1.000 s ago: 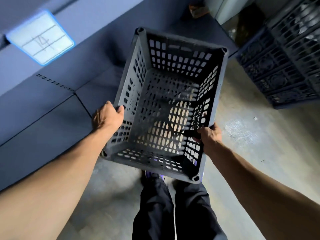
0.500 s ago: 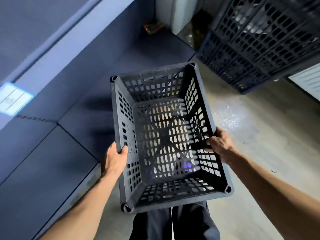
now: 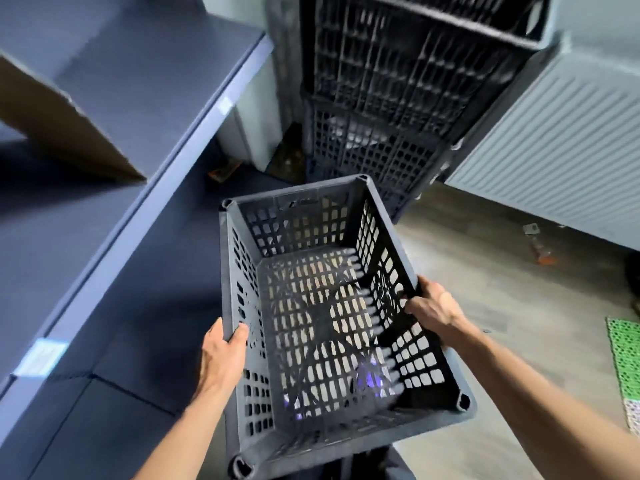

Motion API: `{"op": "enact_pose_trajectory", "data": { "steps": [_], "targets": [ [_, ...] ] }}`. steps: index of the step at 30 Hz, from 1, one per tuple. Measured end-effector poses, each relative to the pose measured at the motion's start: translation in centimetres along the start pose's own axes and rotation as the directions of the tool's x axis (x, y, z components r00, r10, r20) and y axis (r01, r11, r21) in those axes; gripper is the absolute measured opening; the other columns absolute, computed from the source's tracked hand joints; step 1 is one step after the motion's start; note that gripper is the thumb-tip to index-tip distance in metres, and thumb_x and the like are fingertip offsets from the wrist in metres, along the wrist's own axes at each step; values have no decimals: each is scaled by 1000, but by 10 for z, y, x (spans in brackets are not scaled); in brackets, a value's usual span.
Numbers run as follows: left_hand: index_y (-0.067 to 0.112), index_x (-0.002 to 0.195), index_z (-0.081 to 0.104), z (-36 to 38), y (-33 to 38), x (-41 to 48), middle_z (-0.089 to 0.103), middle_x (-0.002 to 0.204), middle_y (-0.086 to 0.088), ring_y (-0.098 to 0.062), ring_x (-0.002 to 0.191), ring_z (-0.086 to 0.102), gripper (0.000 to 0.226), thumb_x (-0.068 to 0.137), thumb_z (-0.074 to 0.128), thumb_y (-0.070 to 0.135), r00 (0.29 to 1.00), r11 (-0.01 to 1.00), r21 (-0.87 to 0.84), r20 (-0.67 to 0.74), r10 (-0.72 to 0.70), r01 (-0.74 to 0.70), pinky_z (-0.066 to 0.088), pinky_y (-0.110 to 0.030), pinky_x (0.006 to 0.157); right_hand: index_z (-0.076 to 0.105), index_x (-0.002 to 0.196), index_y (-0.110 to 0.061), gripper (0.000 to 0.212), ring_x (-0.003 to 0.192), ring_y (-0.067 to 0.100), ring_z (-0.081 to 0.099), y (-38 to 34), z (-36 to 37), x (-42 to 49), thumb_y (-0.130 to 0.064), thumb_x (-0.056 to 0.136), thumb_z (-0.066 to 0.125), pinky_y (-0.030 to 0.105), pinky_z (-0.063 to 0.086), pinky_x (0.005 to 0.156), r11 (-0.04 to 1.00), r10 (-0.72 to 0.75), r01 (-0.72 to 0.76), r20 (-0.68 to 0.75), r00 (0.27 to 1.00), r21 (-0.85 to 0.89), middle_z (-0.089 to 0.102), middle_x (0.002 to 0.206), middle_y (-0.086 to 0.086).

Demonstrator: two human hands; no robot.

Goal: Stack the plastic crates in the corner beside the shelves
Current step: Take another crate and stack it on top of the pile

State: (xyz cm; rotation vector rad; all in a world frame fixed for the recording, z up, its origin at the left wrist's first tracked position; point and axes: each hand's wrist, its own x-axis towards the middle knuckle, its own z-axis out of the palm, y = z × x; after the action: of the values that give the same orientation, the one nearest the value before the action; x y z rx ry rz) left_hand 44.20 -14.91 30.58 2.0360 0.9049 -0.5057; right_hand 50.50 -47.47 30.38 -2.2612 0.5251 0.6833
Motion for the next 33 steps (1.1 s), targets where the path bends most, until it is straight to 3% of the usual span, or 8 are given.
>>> {"op": "enact_pose_trajectory", "data": {
  "steps": [3,8,11,13,17,22,28,33],
  "targets": [
    [6,153,32,-7,44,-20,29,159,-14,-33,145,30,62,100,51,33,998,998,-21,-2,57,-57,26,-46,117,56,117,-16,33,64,18,63,-12,-41,-15,-2,89,48,22,47,49,1000,11,-12,-36,999,-24,70,90,10],
    [10,151,37,-24,122,-58,37,155,-12,-33,140,38,72,90,55,46,993,991,-62,-14,117,-117,33,-50,114,54,115,-16,32,61,18,62,-37,-115,-41,-6,85,50,21,43,48,998,-61,60,-105,993,-8,69,83,7],
    [16,104,64,-34,165,-78,61,101,-3,-26,91,59,15,94,58,26,985,980,-101,-51,167,-172,46,-36,76,58,106,-21,27,64,15,61,-54,-162,-55,-10,81,53,22,40,50,995,-94,97,-168,981,12,68,81,2],
    [23,77,53,-41,194,-95,53,77,-1,-11,63,44,18,94,57,19,966,963,-93,-83,244,-251,35,-27,57,61,103,-22,27,67,15,61,-64,-188,-62,-12,79,55,22,39,51,992,-112,121,-195,975,38,67,80,-1],
    [22,96,63,-57,246,-120,65,89,-5,-15,68,54,6,92,59,22,924,924,-86,-132,359,-372,42,-28,62,62,105,-20,29,69,20,62,-84,-243,-74,-11,78,55,24,43,57,979,-178,196,-238,955,55,70,85,4],
    [31,77,61,-71,298,-142,62,84,-2,-23,72,55,17,91,60,21,881,882,-104,-174,440,-461,39,-27,60,60,102,-16,24,68,20,63,-105,-297,-85,-10,79,56,29,49,62,961,-249,275,-320,914,36,68,82,5],
    [7,97,67,-92,341,-155,71,91,-11,-31,83,63,32,81,63,35,855,865,-83,-223,467,-494,43,-36,70,64,105,-13,28,80,26,69,-131,-344,-95,-11,78,59,31,54,67,949,-290,315,-373,881,6,72,93,10],
    [4,88,70,-130,371,-161,72,97,-15,-33,91,65,24,81,71,28,855,863,-67,-193,481,-501,39,-32,67,67,97,-11,24,75,25,69,-154,-364,-107,-14,74,64,28,53,60,946,-306,323,-362,880,-16,73,88,10]
  ]
}}
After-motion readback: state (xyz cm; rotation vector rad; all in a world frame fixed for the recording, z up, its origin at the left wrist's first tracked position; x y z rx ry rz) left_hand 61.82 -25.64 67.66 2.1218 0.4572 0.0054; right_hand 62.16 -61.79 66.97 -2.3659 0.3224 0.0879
